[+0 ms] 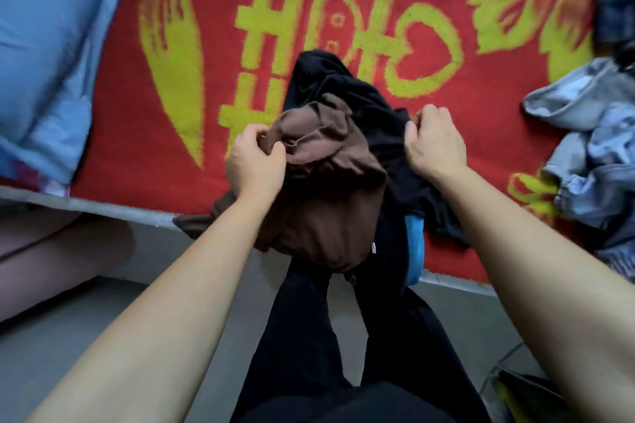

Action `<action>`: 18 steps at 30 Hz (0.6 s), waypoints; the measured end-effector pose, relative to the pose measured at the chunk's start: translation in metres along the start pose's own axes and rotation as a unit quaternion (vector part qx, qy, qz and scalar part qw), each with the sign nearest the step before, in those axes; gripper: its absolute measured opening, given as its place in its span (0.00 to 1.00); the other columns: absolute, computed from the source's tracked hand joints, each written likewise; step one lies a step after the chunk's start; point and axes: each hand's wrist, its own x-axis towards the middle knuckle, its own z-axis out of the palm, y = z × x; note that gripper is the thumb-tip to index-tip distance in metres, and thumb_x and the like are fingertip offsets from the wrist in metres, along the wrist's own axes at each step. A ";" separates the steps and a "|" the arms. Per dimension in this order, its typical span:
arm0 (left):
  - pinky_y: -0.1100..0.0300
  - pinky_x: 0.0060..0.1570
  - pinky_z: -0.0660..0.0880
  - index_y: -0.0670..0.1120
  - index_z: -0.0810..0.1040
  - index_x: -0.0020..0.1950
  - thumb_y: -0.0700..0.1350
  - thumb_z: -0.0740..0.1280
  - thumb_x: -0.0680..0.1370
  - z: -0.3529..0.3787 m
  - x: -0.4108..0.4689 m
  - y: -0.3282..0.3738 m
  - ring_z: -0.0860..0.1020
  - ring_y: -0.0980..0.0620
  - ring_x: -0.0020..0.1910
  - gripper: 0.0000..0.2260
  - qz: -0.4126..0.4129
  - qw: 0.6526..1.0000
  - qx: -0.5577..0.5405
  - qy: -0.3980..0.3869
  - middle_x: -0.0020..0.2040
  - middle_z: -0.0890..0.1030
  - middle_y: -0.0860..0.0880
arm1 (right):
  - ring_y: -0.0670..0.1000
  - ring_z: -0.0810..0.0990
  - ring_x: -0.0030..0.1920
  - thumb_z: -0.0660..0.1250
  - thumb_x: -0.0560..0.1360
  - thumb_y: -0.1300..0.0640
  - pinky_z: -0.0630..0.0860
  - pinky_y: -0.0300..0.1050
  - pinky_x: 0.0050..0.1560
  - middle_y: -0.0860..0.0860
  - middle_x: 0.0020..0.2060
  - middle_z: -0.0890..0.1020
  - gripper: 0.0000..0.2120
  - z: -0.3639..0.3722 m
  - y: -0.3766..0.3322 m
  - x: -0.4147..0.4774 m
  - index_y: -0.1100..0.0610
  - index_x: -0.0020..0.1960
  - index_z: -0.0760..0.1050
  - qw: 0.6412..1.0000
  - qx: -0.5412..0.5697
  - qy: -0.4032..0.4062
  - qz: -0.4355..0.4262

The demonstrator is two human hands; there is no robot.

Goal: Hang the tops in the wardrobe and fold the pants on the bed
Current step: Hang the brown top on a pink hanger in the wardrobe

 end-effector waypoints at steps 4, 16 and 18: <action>0.51 0.48 0.74 0.48 0.80 0.53 0.44 0.70 0.74 -0.074 -0.011 0.039 0.79 0.42 0.49 0.09 0.070 0.993 -0.067 0.070 0.47 0.83 0.47 | 0.61 0.76 0.52 0.61 0.78 0.49 0.65 0.49 0.48 0.54 0.48 0.70 0.08 -0.064 -0.018 -0.016 0.54 0.47 0.70 0.996 0.079 0.020 0.040; 0.53 0.52 0.77 0.54 0.79 0.51 0.52 0.67 0.77 -0.250 -0.170 0.137 0.81 0.52 0.48 0.04 0.276 0.922 -0.171 0.209 0.44 0.82 0.59 | 0.54 0.70 0.71 0.64 0.81 0.44 0.66 0.40 0.66 0.53 0.72 0.72 0.28 -0.218 -0.154 -0.137 0.55 0.76 0.66 0.898 0.092 -0.183 -0.389; 0.62 0.52 0.77 0.55 0.79 0.51 0.44 0.68 0.78 -0.268 -0.193 0.134 0.81 0.59 0.48 0.06 0.270 0.915 -0.196 0.228 0.45 0.83 0.61 | 0.53 0.74 0.67 0.63 0.81 0.43 0.68 0.37 0.60 0.52 0.69 0.75 0.25 -0.221 -0.162 -0.154 0.55 0.74 0.69 0.887 0.116 -0.197 -0.401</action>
